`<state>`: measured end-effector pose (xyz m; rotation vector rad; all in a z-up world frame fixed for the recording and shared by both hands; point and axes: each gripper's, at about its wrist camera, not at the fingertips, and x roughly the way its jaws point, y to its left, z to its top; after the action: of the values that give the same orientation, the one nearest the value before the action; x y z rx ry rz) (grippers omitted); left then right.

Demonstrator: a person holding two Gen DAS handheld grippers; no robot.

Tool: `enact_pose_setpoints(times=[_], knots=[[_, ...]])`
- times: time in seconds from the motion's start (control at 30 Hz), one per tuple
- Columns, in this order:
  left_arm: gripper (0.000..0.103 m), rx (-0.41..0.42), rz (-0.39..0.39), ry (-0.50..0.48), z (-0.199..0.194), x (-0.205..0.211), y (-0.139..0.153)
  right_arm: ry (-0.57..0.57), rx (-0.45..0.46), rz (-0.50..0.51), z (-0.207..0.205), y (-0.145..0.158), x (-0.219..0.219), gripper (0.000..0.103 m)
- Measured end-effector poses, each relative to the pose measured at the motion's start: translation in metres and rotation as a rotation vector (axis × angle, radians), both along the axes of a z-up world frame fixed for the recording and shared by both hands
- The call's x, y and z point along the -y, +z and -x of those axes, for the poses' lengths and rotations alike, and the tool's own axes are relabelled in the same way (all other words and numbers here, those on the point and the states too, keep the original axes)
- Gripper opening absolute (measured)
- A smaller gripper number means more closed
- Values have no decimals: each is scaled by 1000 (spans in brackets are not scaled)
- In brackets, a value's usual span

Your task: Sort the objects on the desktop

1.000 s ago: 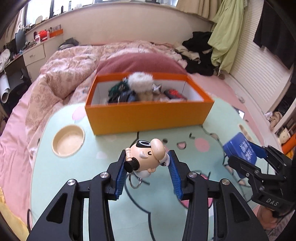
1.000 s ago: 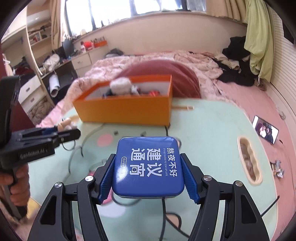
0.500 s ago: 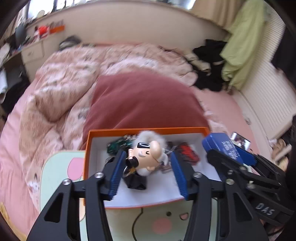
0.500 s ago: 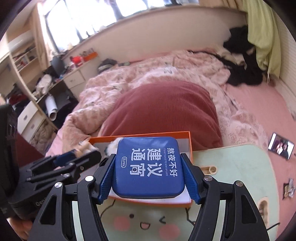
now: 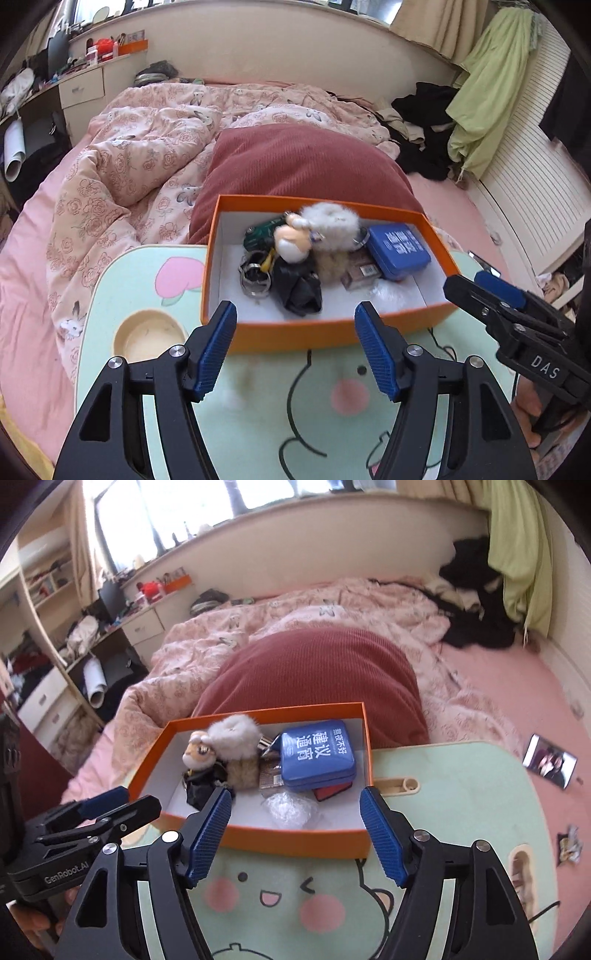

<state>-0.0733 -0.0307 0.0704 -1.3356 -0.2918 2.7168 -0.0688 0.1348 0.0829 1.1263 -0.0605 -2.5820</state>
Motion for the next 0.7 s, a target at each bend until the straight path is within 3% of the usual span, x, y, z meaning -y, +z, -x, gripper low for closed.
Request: enact_pose_setpoints(times=[0.23, 0.57, 0.7], knots=[[68, 9, 19, -45, -41, -16, -4, -9, -50, -125, -40, -7, -4, 78], [68, 132, 80, -63, -77, -34, -57, 4, 114, -193, -79, -57, -19, 79], [85, 120, 134, -39, -79, -36, -62, -5, 188, -197, -79, -77, -26, 96]])
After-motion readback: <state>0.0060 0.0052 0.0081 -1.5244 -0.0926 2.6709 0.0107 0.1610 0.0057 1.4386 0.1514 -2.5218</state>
